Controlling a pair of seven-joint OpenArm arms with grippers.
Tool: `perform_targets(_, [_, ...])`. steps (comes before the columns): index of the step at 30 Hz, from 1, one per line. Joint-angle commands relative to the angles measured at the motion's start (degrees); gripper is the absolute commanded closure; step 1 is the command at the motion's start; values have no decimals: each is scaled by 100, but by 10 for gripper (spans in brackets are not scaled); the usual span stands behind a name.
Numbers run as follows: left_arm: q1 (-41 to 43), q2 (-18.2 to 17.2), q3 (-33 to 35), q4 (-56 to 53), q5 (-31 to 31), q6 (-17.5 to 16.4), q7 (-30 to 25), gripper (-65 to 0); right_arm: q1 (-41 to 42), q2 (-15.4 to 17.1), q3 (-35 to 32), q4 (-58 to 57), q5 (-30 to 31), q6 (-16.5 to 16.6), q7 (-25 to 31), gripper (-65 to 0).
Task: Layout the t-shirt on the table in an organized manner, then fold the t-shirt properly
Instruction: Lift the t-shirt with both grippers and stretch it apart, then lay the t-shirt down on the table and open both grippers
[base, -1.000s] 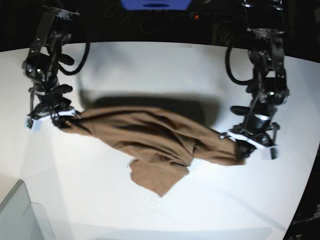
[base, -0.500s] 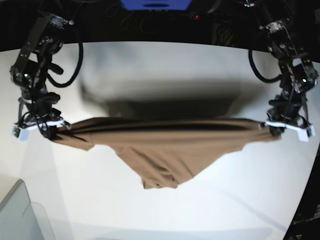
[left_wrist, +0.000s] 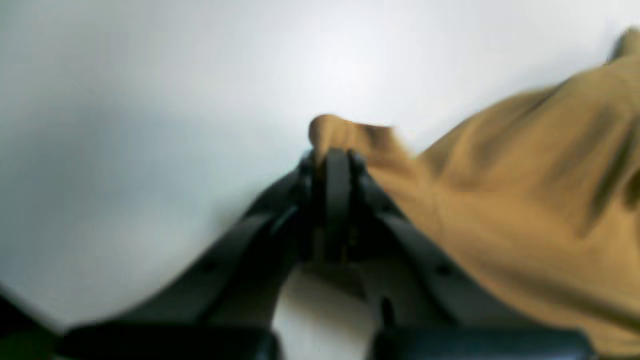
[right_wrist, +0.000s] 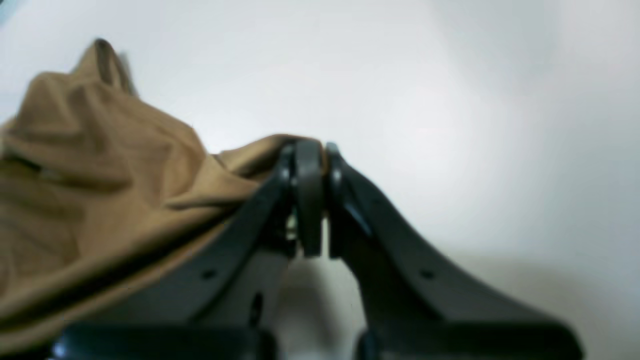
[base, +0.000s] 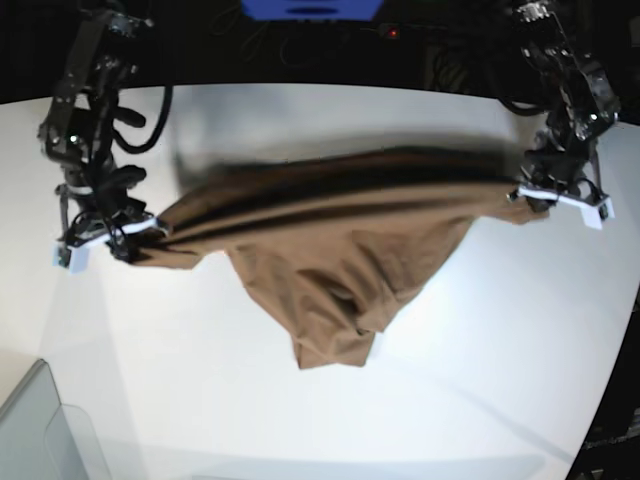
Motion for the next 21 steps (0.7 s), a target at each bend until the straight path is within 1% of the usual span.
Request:
perform_targets(1, [-281, -132, -6, 207, 17, 7, -220, -2, 223, 146, -36, 119, -19, 1, 194, 0])
perform_targets(4, [-1001, -290, 178, 357, 17, 7, -211, -2, 777, 348, -238, 110, -19, 1, 194, 0])
perform_targets(6, [-1555, -386, 416, 348, 17, 7, -211, -2, 1226, 375, -335, 101, -36, 1, 194, 0])
perform_targets(10, [-2733, -404, 802, 269, 35, 7, -211, -2, 2175, 383, -432, -101, -71, 1, 194, 0])
perform_targets(13, [-3903, -404, 1339, -215, 61, 25, -211, -2, 3204, 375, -660, -778, -247, 1, 194, 0])
perform_targets(16, [-4975, -378, 1673, -769, 70, 25, -211, -2, 4188, 383, -775, -1420, -300, 1, 194, 0])
perform_targets(18, [-5617, -351, 1796, -1147, 70, 25, -211, -2, 4777, 392, -731, -1736, -309, 1, 203, 0])
perform_targets(21, [-6382, -351, 1805, -1551, 70, 25, -220, -2, 5463, 392, -713, -2053, -318, 1, 238, 0])
